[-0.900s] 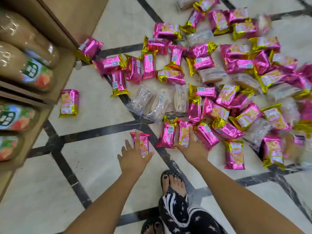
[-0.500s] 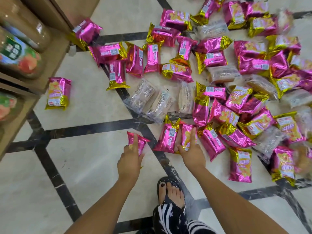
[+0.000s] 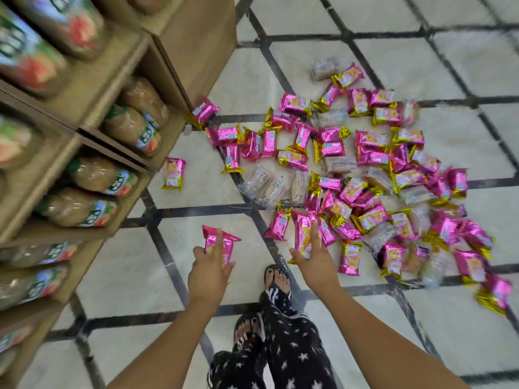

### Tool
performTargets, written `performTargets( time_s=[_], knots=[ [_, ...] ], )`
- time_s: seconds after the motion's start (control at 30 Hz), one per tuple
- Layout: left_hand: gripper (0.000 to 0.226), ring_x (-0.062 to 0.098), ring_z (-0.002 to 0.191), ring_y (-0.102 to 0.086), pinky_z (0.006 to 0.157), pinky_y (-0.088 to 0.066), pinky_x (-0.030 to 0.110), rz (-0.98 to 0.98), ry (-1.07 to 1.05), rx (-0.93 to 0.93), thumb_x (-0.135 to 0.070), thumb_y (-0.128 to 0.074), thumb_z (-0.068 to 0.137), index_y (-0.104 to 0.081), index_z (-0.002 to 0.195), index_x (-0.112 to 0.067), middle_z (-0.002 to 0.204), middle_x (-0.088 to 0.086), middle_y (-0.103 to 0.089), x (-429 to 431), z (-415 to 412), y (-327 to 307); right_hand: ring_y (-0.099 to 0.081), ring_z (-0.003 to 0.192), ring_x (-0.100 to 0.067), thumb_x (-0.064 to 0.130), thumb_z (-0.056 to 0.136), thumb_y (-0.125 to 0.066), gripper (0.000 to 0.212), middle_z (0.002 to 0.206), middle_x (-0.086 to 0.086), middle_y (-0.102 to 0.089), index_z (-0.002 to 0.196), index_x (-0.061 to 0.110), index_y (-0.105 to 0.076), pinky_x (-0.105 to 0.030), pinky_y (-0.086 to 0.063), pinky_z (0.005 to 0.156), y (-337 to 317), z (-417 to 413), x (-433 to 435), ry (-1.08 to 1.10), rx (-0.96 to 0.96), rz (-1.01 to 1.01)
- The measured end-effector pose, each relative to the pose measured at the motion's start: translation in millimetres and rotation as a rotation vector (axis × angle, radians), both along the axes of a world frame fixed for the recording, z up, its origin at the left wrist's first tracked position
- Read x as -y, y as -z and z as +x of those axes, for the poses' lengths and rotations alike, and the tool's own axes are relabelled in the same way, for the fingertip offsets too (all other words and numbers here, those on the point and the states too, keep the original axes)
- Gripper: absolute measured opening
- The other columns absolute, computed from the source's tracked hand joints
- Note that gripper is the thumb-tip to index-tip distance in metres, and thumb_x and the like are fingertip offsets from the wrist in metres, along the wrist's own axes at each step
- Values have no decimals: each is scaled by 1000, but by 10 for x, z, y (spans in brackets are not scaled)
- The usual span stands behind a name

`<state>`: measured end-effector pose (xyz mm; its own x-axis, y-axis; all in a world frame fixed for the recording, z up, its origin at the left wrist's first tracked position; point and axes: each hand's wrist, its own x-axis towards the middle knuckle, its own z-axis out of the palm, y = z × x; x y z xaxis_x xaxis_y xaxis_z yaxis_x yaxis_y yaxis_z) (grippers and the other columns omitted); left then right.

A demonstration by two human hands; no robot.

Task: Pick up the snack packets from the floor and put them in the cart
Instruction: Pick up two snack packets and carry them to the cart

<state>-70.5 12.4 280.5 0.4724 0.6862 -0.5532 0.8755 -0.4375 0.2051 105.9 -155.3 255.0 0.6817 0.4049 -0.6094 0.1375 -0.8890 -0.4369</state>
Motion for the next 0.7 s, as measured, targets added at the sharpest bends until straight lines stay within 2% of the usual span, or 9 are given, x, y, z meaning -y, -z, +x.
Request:
performTargets(
  time_s=[0.07, 0.17, 0.23, 0.33, 0.47, 0.6, 0.7],
  knots=[
    [83, 23, 81, -63, 67, -53, 30, 38, 28, -27, -49, -51, 96, 6, 154, -35, 119, 11, -40, -13, -111, -592, -63, 86, -32, 52, 92, -55, 97, 102, -18, -62, 130, 62, 33, -40, -53, 76, -611, -69, -35, -1, -6, 27],
    [78, 20, 92, -63, 70, -53, 26, 75, 41, -70, -50, -46, 98, 5, 154, -36, 121, 9, -41, -22, -306, -1397, -60, 73, -28, 54, 91, -54, 93, 84, -15, -57, 134, 57, 29, -34, -48, 63, -1384, -190, -44, -29, -1, 34],
    [76, 22, 94, -63, 73, -53, 29, 89, 25, -72, -49, -46, 98, 1, 155, -35, 125, 10, -41, -36, -460, -1852, -58, 67, -24, 54, 91, -54, 93, 81, -14, -56, 143, 51, 22, -30, -41, 56, -1846, -277, -57, -50, 19, 42],
    [74, 24, 92, -63, 72, -53, 33, 120, -24, -49, -46, -49, 97, -9, 156, -31, 129, 10, -43, -27, -720, -2410, -48, 56, -12, 48, 93, -56, 90, 68, -4, -50, 154, 34, 10, -25, -31, 48, -2498, -428, -68, -103, 61, 72],
    [81, 26, 99, -61, 72, -51, 34, 143, -134, 16, -45, -54, 94, -7, 157, -23, 132, 9, -42, 70, -996, -2953, -54, 58, -16, 44, 90, -63, 102, 66, -3, -56, 155, 18, 12, -26, -33, 46, -3083, -674, -50, -65, 76, 123],
    [87, 25, 103, -60, 73, -50, 33, 180, -178, 47, -48, -53, 93, -2, 157, -17, 136, 6, -40, 254, -1215, -3263, -56, 70, -23, 46, 85, -69, 102, 68, 2, -51, 154, 6, -6, -26, -33, 47, -3403, -853, 20, -54, 75, 130],
    [87, 25, 104, -60, 74, -51, 33, 187, -267, 59, -50, -54, 93, -4, 157, -18, 135, 5, -41, 420, -1345, -3394, -53, 68, -18, 44, 86, -69, 96, 69, 8, -48, 153, 6, -13, -20, -30, 46, -3560, -917, 114, -126, 84, 136]
  ],
)
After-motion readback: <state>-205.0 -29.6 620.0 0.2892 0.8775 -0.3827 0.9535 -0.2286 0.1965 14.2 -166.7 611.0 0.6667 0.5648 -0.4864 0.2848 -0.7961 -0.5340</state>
